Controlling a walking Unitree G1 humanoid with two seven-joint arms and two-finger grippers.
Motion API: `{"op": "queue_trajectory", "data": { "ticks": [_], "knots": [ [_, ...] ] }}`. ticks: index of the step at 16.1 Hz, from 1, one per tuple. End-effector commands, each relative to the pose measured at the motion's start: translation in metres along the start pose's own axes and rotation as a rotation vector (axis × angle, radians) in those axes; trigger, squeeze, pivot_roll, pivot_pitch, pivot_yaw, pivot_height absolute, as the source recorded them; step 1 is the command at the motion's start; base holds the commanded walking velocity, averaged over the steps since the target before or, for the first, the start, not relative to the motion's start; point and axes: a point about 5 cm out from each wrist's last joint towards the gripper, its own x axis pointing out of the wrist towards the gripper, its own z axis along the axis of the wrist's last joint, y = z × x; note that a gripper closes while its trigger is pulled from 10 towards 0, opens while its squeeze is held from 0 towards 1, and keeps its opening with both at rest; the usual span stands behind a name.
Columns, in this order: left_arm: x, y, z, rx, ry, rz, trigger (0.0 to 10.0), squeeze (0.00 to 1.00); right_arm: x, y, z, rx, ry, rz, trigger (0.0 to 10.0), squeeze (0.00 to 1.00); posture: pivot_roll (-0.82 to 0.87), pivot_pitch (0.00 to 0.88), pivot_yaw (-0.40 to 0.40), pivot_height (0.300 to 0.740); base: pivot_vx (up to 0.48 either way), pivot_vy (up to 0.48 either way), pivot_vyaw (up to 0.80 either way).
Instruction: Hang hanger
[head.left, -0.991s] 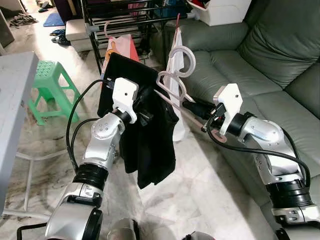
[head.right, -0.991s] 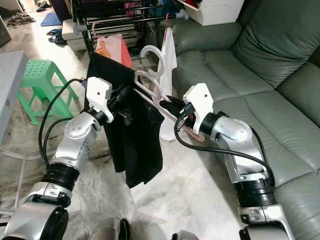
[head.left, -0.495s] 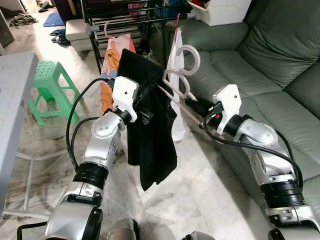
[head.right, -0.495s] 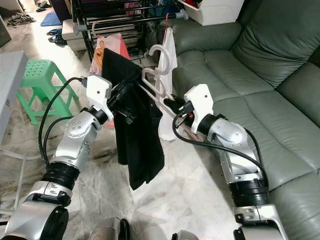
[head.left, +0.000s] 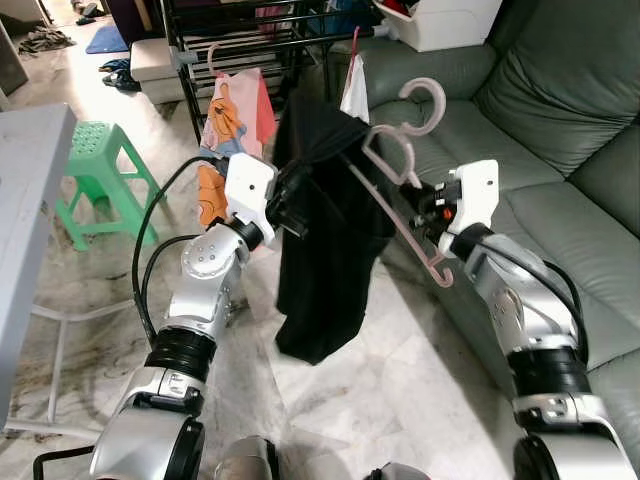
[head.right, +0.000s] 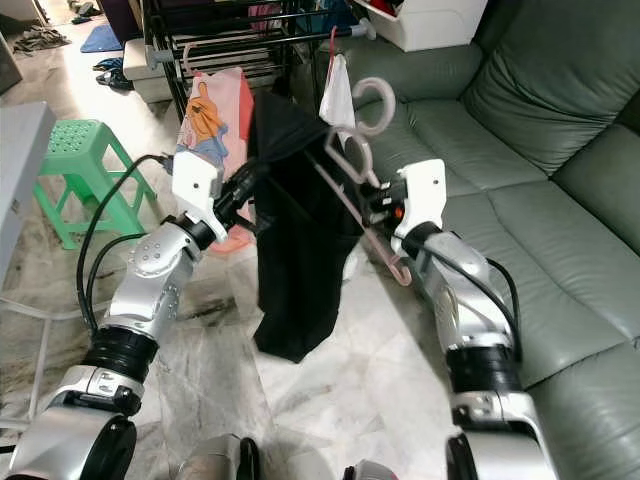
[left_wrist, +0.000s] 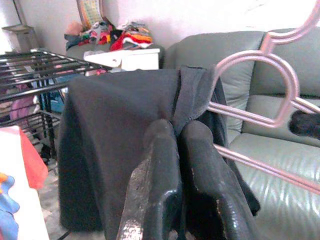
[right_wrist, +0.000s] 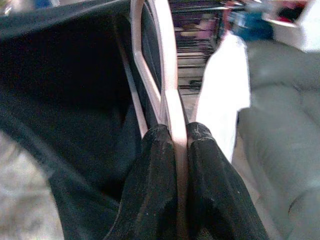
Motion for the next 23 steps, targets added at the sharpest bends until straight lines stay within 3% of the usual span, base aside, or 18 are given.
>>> {"op": "queue_trajectory", "data": {
  "ticks": [1, 3, 5, 8, 10, 14, 17, 20, 23],
  "knots": [
    [-0.003, 0.003, 0.004, 0.011, -0.011, -0.004, 0.0, 0.00, -0.001, -0.020, 0.025, 0.056, -0.101, -0.135, 10.0, 0.00, -0.06, 0.000, 0.017, 0.740, 0.000, 0.000, 0.00],
    [-0.002, -0.007, 0.001, -0.009, -0.006, -0.050, 0.0, 0.00, 0.005, -0.031, 0.042, 0.214, -0.194, -0.304, 10.0, 0.00, -0.06, 0.000, 0.020, 0.740, 0.000, 0.000, 0.00],
    [-0.003, -0.014, -0.002, -0.013, 0.001, -0.080, 0.0, 0.00, 0.006, -0.036, 0.047, 0.310, -0.236, -0.363, 10.0, 0.00, -0.06, 0.000, 0.020, 0.740, 0.000, 0.000, 0.00],
    [-0.002, -0.023, -0.003, -0.001, 0.008, -0.117, 0.0, 0.00, 0.012, -0.021, 0.047, 0.254, -0.211, -0.291, 10.0, 0.00, -0.06, 0.000, 0.021, 0.740, 0.000, 0.000, 0.00],
    [0.000, -0.023, -0.001, 0.004, 0.002, -0.107, 0.0, 0.00, 0.015, -0.006, 0.034, 0.184, -0.105, -0.184, 10.0, 0.00, -0.06, 0.000, 0.019, 0.740, 0.000, 0.000, 0.00],
    [0.003, -0.021, 0.003, 0.015, -0.013, -0.070, 0.0, 0.00, 0.011, 0.004, 0.011, 0.122, 0.051, -0.084, 10.0, 0.00, -0.06, 0.000, 0.014, 0.740, 0.000, 0.000, 0.00],
    [0.003, -0.009, 0.006, 0.038, -0.022, 0.004, 0.0, 0.00, -0.003, 0.008, -0.017, 0.068, 0.230, 0.012, 10.0, 0.00, -0.06, 0.000, 0.010, 0.740, 0.000, 0.000, 0.00],
    [0.002, -0.005, 0.007, 0.053, -0.025, 0.026, 0.0, 0.00, -0.024, 0.008, -0.043, -0.050, 0.392, 0.138, 10.0, 0.00, -0.06, 0.000, 0.008, 0.740, 0.000, 0.000, 0.00],
    [0.003, -0.003, 0.009, 0.069, -0.030, 0.054, 0.0, 0.00, -0.049, 0.022, -0.058, -0.102, 0.525, 0.387, 10.0, 0.00, -0.06, 0.000, 0.008, 0.740, 0.000, 0.000, 0.00]
  ]
}}
